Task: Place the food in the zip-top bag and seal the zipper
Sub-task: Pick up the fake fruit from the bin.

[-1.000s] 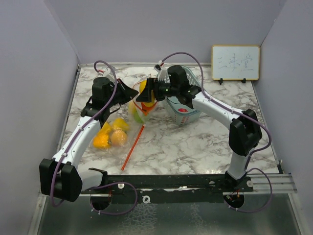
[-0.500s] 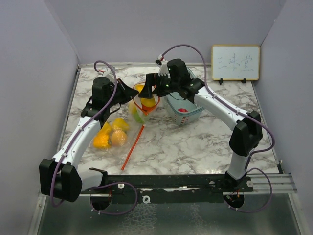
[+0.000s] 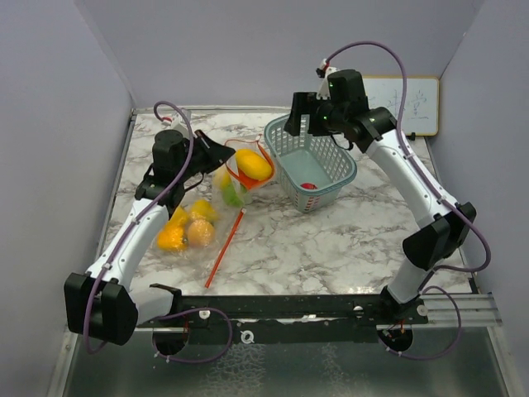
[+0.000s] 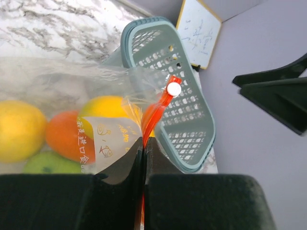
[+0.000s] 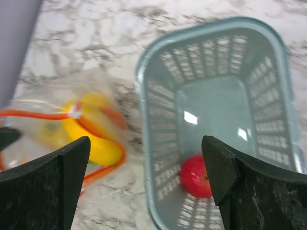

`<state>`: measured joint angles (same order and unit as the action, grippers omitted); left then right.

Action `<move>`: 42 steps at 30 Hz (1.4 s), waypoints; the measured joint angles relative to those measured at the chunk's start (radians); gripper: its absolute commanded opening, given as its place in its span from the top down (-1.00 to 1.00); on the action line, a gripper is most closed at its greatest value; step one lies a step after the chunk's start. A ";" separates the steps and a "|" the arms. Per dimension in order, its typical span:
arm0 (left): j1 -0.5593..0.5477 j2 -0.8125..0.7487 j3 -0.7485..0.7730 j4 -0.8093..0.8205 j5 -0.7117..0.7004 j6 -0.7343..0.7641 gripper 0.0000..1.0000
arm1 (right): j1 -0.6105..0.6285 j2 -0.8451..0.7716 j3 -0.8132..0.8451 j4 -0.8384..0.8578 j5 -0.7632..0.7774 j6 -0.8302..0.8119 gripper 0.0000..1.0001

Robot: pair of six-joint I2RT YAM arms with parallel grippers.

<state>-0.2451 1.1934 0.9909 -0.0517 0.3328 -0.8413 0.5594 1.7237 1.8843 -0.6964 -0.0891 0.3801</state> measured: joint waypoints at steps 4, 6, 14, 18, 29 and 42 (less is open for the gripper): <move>0.001 -0.025 -0.042 0.108 0.006 -0.068 1.00 | -0.088 0.027 0.005 -0.140 0.071 -0.031 -0.99; 0.002 -0.038 -0.079 0.158 0.012 -0.098 1.00 | -0.090 0.048 -0.013 -0.177 0.090 -0.045 -0.99; 0.010 -0.025 -0.156 0.224 0.031 -0.179 1.00 | -0.080 0.118 -0.205 -0.249 0.069 -0.108 -0.98; 0.011 -0.015 -0.156 0.241 0.039 -0.188 1.00 | -0.080 0.146 -0.261 -0.253 0.048 -0.124 -0.97; 0.018 -0.011 -0.156 0.245 0.045 -0.196 1.00 | -0.081 0.283 -0.351 -0.224 -0.026 -0.125 0.10; 0.036 -0.011 -0.156 0.244 0.046 -0.196 1.00 | -0.081 0.259 -0.033 -0.261 -0.018 -0.165 0.41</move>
<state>-0.2089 1.1824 0.8352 0.1925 0.3790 -1.0370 0.4786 1.9827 1.8515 -0.9577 -0.1070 0.2153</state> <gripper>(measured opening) 0.018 0.684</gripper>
